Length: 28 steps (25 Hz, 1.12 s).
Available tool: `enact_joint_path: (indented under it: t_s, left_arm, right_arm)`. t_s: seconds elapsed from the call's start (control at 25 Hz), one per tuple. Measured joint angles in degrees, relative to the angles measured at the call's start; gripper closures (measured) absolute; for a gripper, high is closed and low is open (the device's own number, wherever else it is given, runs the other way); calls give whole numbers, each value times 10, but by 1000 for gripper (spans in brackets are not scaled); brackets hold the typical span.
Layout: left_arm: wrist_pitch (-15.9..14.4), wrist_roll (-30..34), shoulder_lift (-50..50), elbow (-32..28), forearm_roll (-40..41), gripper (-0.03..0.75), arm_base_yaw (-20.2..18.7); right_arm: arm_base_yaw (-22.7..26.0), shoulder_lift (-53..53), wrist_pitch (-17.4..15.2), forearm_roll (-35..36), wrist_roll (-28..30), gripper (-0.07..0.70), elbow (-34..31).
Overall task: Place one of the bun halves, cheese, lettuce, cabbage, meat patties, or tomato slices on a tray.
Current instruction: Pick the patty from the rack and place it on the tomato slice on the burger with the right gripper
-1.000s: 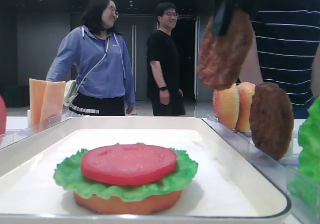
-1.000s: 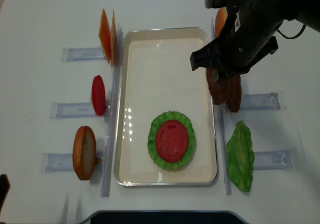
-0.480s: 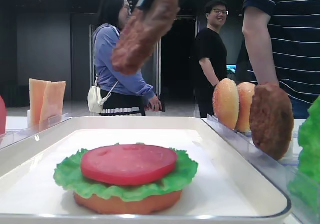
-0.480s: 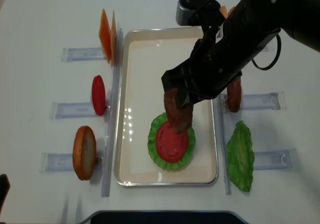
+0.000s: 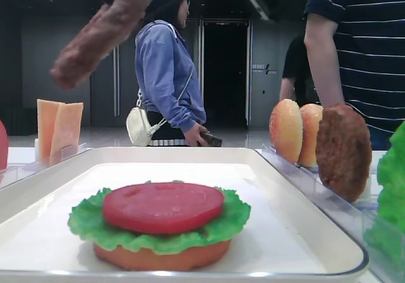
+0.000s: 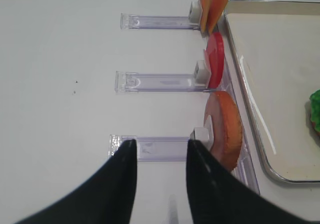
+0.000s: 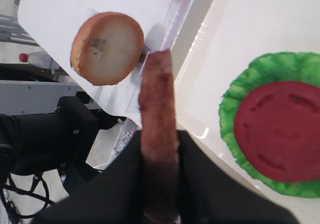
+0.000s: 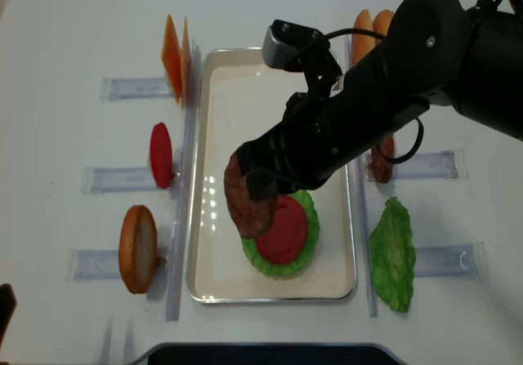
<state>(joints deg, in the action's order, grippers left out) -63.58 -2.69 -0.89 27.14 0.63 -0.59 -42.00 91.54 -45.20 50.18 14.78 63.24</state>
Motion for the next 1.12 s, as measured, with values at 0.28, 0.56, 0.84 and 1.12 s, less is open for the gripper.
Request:
enact_joint_path:
  t_s: [0.28,0.56,0.84,1.12]
  left_arm:
    - [0,0,0,0,0,450,0]
    - [0,0,0,0,0,450,0]
    - [0,0,0,0,0,450,0]
    - [0,0,0,0,0,450,0]
  right_arm:
    - [0,48,14,85,85,486,-5]
    - [27,82,-10,93,96,486,-5]
    - [60,99,-39,93,102,486,-6]
    - [77,113,-79,97,106,486,-6]
